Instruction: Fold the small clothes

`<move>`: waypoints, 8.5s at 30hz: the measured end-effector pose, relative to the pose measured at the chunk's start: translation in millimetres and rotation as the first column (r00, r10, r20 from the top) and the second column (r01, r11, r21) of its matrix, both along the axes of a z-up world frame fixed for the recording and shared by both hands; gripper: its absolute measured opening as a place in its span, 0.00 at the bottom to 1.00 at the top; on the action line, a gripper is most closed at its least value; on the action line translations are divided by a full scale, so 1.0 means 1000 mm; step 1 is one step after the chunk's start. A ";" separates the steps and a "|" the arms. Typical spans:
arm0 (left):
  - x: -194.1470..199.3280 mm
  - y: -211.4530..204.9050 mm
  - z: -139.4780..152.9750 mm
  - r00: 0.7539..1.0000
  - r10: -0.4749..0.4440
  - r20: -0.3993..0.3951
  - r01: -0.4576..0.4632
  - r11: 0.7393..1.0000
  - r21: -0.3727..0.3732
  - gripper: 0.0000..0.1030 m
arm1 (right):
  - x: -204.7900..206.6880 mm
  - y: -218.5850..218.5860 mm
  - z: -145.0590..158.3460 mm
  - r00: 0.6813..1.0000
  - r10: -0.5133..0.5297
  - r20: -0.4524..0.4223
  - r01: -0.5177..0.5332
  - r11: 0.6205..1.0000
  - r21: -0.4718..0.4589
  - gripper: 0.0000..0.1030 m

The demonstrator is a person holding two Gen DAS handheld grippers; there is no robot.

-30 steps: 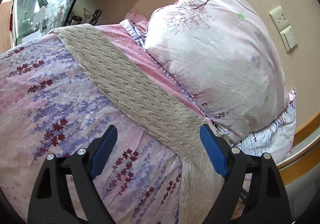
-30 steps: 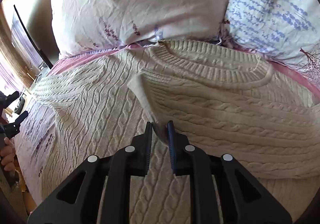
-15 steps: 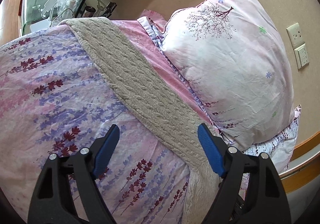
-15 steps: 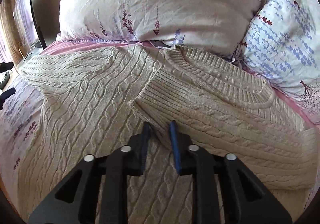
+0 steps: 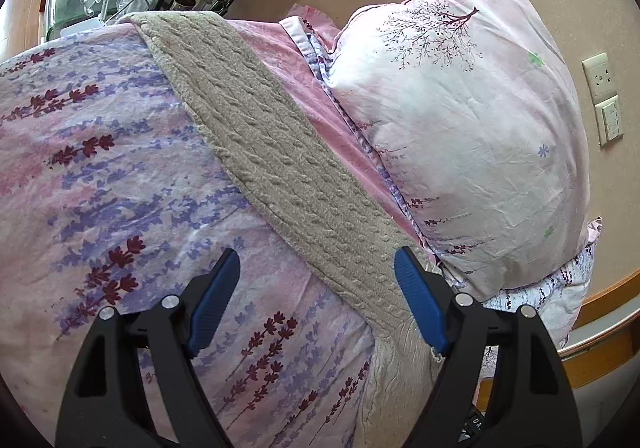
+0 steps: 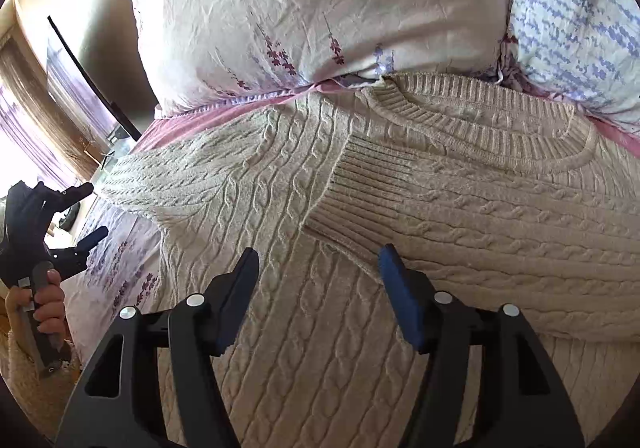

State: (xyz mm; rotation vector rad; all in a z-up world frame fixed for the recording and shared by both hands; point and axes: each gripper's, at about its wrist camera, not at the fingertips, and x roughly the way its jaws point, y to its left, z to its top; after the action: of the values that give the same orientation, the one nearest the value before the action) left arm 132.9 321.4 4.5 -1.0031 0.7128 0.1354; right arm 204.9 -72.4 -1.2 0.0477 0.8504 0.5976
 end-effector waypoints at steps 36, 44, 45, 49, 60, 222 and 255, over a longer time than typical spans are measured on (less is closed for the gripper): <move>0.022 0.055 -0.016 0.973 0.227 0.040 -0.211 0.946 -0.247 0.07 | -0.040 -0.154 0.024 0.974 -0.222 -0.043 0.226 0.961 0.161 0.63; 0.046 -0.049 0.065 0.933 -0.016 0.361 0.119 0.957 -0.266 0.06 | -0.046 -0.201 0.016 0.951 -0.301 -0.067 0.308 0.930 0.201 0.63; 0.052 -0.071 0.068 0.922 -0.066 0.381 0.177 0.948 -0.265 0.06 | -0.048 -0.203 0.015 0.950 -0.303 -0.069 0.311 0.929 0.201 0.63; 0.071 -0.161 0.057 0.878 -0.237 0.416 0.375 0.881 -0.290 0.07 | -0.055 -0.210 0.010 0.948 -0.309 -0.079 0.319 0.926 0.201 0.63; 0.094 -0.221 -0.021 0.945 -0.292 0.151 0.328 0.865 -0.381 0.32 | -0.066 -0.231 0.001 0.934 -0.342 -0.102 0.356 0.910 0.213 0.63; -0.160 -0.198 0.009 0.722 -0.671 -0.168 0.692 0.706 0.152 0.49 | -0.218 -0.315 -0.062 0.950 -0.048 -0.309 0.214 0.820 0.531 0.24; -0.085 -0.199 0.114 0.829 -0.550 0.096 0.406 0.712 0.573 0.05 | -0.227 -0.291 0.045 0.818 -0.412 0.401 0.262 0.888 0.378 0.06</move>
State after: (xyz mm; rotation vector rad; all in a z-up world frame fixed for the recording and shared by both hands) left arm 47.6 122.5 118.9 -0.2603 0.6223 -0.2535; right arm -21.9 -362.9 43.5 0.3225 0.2496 0.3674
